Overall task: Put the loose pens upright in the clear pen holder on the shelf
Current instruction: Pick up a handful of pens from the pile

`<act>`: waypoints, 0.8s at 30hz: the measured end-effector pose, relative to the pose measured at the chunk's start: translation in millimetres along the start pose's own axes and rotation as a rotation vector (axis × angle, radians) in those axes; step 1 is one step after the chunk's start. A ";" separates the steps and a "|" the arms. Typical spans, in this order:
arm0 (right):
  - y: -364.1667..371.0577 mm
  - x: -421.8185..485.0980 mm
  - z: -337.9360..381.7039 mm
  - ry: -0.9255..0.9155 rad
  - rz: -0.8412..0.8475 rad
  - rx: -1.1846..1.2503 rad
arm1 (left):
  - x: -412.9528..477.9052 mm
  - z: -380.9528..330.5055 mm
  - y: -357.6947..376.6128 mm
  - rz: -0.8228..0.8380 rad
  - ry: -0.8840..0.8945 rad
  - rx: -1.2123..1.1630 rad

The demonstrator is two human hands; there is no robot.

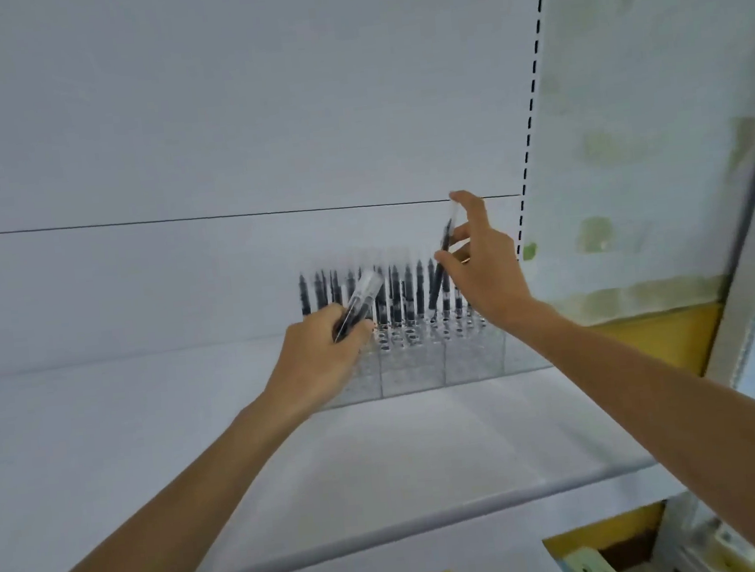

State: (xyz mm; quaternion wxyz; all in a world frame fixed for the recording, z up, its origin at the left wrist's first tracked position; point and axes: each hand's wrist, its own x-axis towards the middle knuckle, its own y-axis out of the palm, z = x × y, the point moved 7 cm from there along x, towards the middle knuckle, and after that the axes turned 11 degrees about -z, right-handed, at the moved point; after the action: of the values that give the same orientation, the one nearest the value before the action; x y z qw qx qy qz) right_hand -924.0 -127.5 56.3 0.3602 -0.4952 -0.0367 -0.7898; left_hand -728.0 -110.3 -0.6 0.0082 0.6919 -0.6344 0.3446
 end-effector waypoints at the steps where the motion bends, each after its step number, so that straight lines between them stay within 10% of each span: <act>1: 3.0 1.5 -1.3 -0.032 0.028 -0.002 | -1.8 -1.8 2.3 -0.018 -0.013 0.011; 12: 42.2 -15.8 -24.3 -0.245 0.410 -0.080 | -24.9 -6.4 24.4 -0.167 -0.125 0.073; 17: 18.7 -7.0 -18.7 -0.311 0.198 -0.044 | -25.0 -16.3 31.5 -0.218 -0.126 0.055; 24: 23.8 -33.1 -10.6 0.226 0.541 0.535 | -12.6 -32.6 53.4 -0.300 -0.178 -0.108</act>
State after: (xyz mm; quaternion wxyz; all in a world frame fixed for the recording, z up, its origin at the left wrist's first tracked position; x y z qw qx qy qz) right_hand -909.3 -131.8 17.0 0.6734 -0.2853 -0.0695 -0.6784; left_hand -789.8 -95.1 -4.6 0.0404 0.8050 -0.5399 0.2425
